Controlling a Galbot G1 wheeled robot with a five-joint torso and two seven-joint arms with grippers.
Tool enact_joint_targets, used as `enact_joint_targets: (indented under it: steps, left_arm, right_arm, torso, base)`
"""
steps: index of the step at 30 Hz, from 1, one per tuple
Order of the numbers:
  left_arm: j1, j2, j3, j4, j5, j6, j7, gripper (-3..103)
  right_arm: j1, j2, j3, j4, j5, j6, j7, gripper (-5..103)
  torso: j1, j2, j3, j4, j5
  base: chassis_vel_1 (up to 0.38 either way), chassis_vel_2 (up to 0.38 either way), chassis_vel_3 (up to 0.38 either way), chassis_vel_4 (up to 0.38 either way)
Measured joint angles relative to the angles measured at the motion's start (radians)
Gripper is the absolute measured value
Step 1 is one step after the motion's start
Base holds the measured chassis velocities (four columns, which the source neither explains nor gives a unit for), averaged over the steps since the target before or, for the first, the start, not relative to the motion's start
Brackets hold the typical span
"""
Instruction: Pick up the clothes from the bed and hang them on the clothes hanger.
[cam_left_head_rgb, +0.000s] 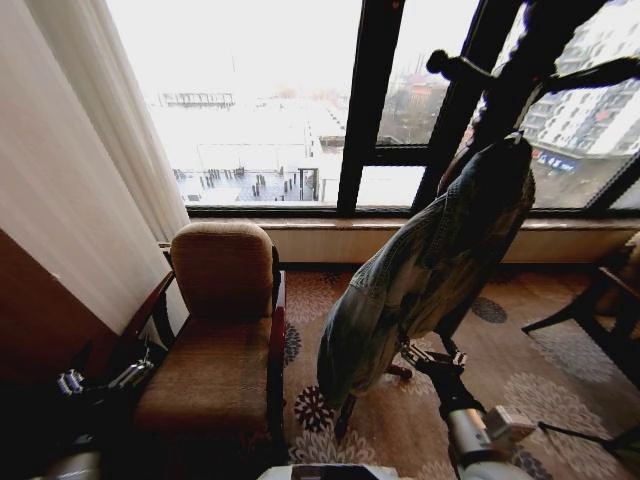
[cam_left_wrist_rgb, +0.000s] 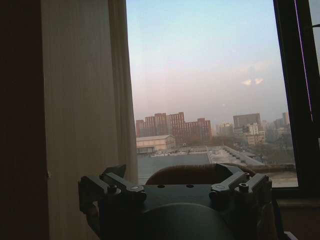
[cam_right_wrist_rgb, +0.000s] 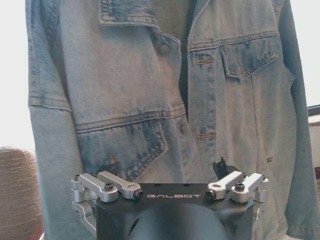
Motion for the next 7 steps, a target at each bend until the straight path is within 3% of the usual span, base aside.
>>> enact_joint_targets:
  steps: [7]
  left_arm:
    - [0.0, 0.0, 0.0, 0.0, 0.0, 0.0, 0.0, 100]
  right_arm:
    - [0.0, 0.0, 0.0, 0.0, 0.0, 0.0, 0.0, 100]
  torso:
    - [0.0, 0.0, 0.0, 0.0, 0.0]
  base:
    - [0.0, 0.0, 0.0, 0.0]
